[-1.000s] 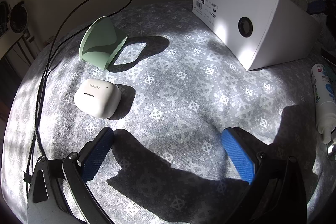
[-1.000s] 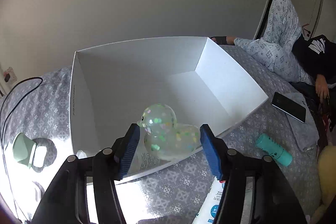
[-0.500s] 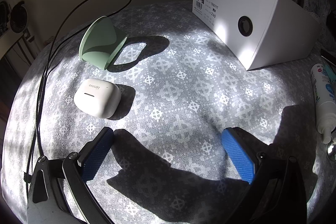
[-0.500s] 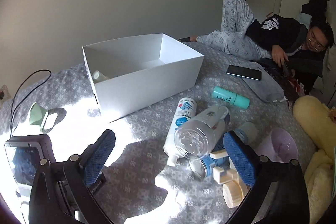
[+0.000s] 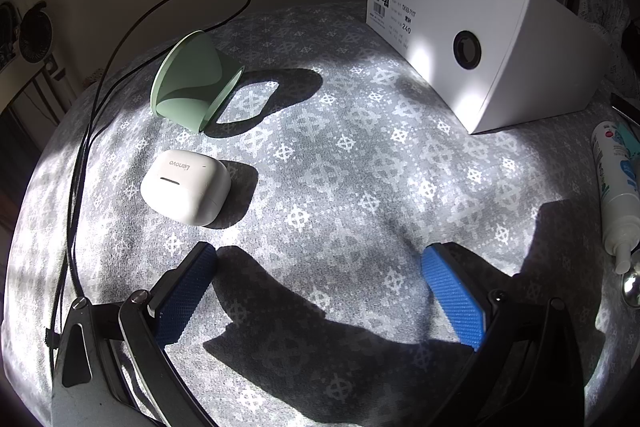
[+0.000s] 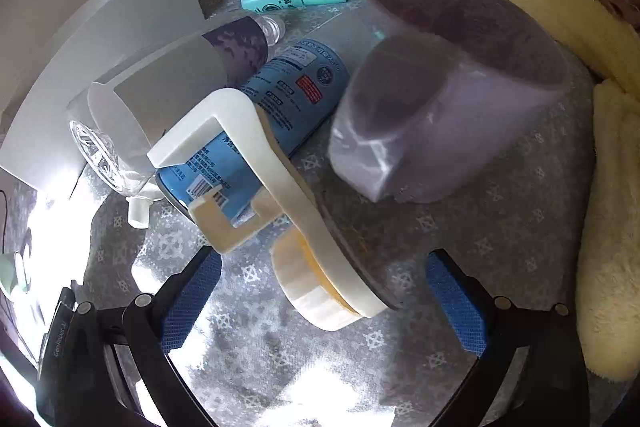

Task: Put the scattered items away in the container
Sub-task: 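Move the right tool to the cream plastic holder and close on it, then carry the cream holder over the white box and release it inside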

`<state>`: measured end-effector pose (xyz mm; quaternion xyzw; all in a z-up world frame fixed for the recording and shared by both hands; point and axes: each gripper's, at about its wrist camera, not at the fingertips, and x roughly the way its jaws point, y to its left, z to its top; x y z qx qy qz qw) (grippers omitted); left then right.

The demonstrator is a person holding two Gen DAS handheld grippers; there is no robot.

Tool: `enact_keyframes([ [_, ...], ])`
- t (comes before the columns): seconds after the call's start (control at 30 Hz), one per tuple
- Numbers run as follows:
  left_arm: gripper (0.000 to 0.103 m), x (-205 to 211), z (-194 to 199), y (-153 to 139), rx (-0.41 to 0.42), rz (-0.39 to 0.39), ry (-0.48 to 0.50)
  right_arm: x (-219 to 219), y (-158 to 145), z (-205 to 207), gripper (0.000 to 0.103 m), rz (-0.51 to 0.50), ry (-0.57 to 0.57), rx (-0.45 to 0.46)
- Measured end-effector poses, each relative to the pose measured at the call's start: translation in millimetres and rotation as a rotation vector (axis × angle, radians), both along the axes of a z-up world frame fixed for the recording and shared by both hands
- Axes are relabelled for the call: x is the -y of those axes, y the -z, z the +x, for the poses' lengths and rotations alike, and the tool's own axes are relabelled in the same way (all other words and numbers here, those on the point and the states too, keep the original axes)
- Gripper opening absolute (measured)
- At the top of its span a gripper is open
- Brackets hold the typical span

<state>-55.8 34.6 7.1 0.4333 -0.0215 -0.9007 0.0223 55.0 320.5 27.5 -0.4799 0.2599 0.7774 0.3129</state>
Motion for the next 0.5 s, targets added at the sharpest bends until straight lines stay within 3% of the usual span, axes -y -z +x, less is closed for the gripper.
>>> enact_keyframes([
  [0.17,0.103,0.3,0.5,-0.2,0.000,0.000,0.000,20.1,-3.1,-27.8,0.101,0.202,-0.177,0.092],
  [0.23,0.103,-0.1,1.3,-0.2,0.000,0.000,0.000,27.6,-2.9,-28.5,0.085,0.237,-0.236,0.103],
  [0.3,0.103,-0.1,1.6,-0.2,0.000,0.000,0.000,32.9,-8.8,-28.2,0.059,0.246,-0.268,0.087],
  [0.5,0.103,-0.1,2.3,-0.3,-0.001,0.000,0.000,21.5,-17.3,-12.6,0.050,0.017,-0.278,-0.154],
])
